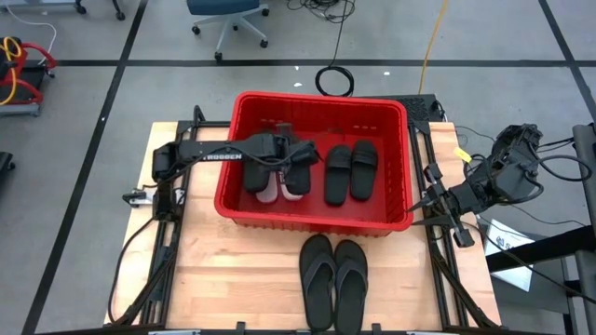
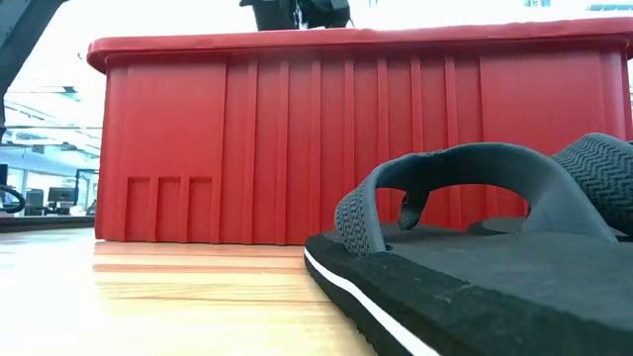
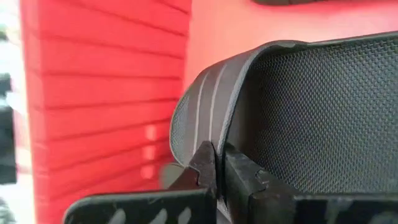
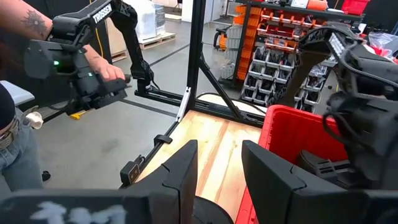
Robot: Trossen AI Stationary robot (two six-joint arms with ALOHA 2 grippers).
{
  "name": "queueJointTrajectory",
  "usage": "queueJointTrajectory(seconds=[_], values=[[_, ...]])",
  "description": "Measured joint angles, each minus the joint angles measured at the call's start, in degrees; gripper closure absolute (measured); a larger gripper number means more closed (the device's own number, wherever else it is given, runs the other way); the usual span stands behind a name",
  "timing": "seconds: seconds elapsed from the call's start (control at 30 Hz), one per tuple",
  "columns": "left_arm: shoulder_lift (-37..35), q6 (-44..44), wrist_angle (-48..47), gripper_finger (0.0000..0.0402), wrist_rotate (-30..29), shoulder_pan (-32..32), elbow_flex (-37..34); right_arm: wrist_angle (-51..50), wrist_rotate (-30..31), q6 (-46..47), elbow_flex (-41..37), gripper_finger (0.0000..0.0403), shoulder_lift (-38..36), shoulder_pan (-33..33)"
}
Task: Pick and place slides into bin
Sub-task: Put the black slide into the bin
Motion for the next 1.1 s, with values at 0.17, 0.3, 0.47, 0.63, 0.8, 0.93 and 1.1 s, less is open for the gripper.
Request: queueJointTrajectory(seconds=[0.17,0.3,0.47,0.63,0.8,0.93,1.1], values=[[0.0,4.0,2.0,0.0401,-4.2,-1.4,0.0,0.0,0.0,0.0,0.0,0.0287,0.0,0.0],[0.0,3.3,6.3,0.0401,-7.7,-1.3,-2.5,0.0,0.0,0.0,0.0,0.0287,0.0,0.0],[0.1,3.0,10.3,0.0401,-8.2,-1.6,-7.2,0.0,0.0,0.0,0.0,0.0287,0.0,0.0],[0.2,4.5,13.7,0.0401,-8.5,-2.6,-11.6,0.0,0.0,0.0,0.0,0.0287,0.0,0.0],[0.1,4.8,14.7,0.0401,-8.7,-3.0,-13.3,0.0,0.0,0.0,0.0,0.0287,0.0,0.0],[0.1,5.2,14.5,0.0401,-8.9,-3.0,-13.4,0.0,0.0,0.0,0.0,0.0287,0.0,0.0],[0.1,7.5,14.2,0.0395,-9.0,-3.0,-13.4,0.1,0.0,0.0,0.0,0.0287,0.0,0.0]])
